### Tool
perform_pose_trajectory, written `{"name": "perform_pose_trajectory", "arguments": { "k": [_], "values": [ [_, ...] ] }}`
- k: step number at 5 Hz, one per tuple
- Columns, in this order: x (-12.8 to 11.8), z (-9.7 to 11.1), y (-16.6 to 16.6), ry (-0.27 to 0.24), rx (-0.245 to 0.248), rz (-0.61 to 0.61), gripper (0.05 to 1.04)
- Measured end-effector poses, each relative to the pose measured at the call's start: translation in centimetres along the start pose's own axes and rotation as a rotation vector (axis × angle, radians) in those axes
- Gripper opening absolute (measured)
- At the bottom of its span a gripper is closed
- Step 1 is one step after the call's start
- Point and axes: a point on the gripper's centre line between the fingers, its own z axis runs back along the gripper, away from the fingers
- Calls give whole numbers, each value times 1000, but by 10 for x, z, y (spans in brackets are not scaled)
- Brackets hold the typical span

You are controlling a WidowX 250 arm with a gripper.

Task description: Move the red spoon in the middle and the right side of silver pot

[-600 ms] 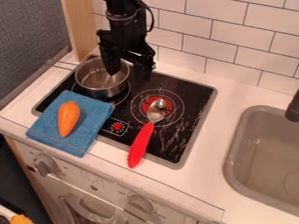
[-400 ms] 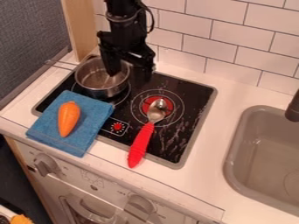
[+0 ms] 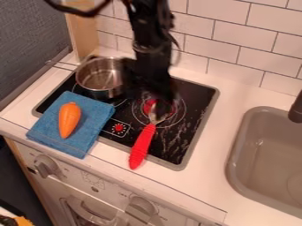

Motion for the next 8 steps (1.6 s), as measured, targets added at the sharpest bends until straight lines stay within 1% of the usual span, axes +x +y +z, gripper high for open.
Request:
{"name": "perform_pose_trajectory", "arguments": {
  "k": [1, 2, 3, 4, 5, 6, 7, 8],
  "values": [
    [-6, -14, -26, 16, -57, 19, 1000],
    [-12, -27, -34, 51, -74, 60, 1000],
    [-17, -31, -34, 67, -68, 101, 1000],
    [-17, -30, -34, 60, -66, 101, 1000],
    [-24, -25, -37, 36, -63, 79, 997],
    [-26, -10, -40, -2, -42, 54, 999],
    [-32, -10, -38, -4, -27, 66, 999],
    [-37, -21, -22, 28, -17, 123, 999]
  ]
}}
